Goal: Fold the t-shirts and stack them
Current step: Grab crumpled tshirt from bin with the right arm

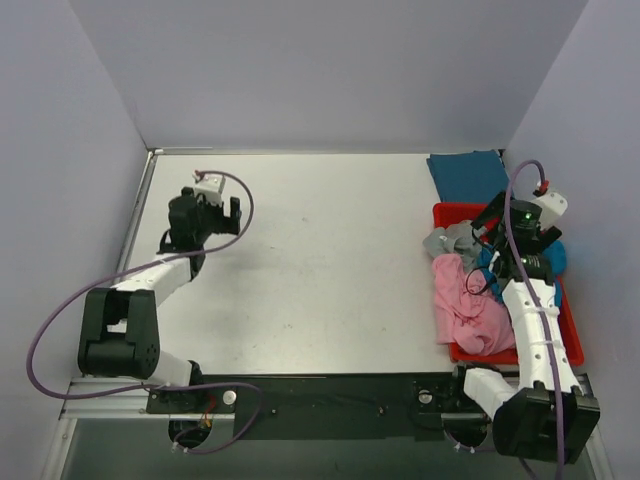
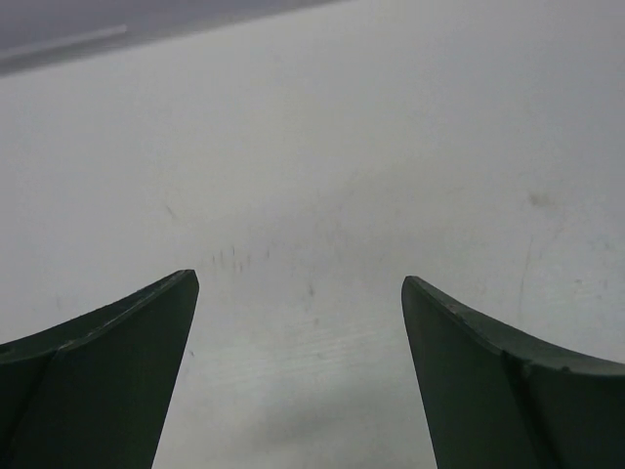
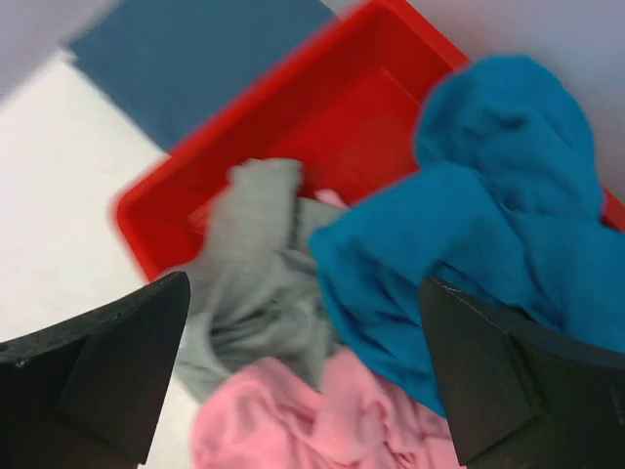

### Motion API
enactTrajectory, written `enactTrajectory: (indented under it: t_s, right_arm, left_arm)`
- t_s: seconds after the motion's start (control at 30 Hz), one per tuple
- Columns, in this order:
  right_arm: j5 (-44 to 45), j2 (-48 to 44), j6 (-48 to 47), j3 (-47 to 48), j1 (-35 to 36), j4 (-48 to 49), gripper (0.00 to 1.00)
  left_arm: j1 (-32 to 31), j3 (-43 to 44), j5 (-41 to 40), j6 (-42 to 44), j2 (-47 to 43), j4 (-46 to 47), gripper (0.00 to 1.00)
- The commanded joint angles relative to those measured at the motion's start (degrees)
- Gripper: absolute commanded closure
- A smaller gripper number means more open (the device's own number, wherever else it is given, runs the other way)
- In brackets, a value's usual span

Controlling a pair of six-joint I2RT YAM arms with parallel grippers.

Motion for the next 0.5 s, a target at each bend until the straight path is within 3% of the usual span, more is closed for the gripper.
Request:
enactTrajectory:
  t_s: [0.0,0.23,0.3,0.33,0.37,0.4,0.43,0.47]
  right_arm:
    - [5.2,6.51,5.47,0.66,-4.2,-13.41,0.05]
    - [6.88,20.83,5.56,3.91,-9.73,-13.95,0.12]
    - [4.34,25.57,3.9,6.79,-11.05,-14.2,0.21]
    - [2.85,26.65,3.37,8.38,-11.49,-14.38,0.29]
    - [2.48,28.4,3.1,8.83,-11.58,-14.38,0.45]
    - [1.96,28.85,2.31,9.62,-11.67,-14.47,0.55]
    - [1.87,28.94,1.96,9.98,-11.67,-14.73,0.81]
    - [2.47,28.51,1.61,10.33,-11.58,-15.51,0.9]
  left_arm:
    - [-0.05,16.69,11.31,4.57,-1.45,-26.14,0.04]
    - [-2.08,24.18,16.69,6.86,-2.69,-40.85,0.04]
    - [-2.25,24.09,17.66,7.12,-2.51,-42.0,0.04]
    - [-2.25,24.0,17.84,7.3,-2.16,-42.35,0.04]
    - [-2.43,24.0,17.84,7.39,-1.9,-42.53,0.04]
    - [-2.43,24.0,17.58,7.48,-1.81,-42.7,0.04]
    - [-2.52,24.18,17.66,7.74,-1.55,-43.49,0.04]
    - [-2.78,24.53,17.75,8.09,-1.46,-44.02,0.06]
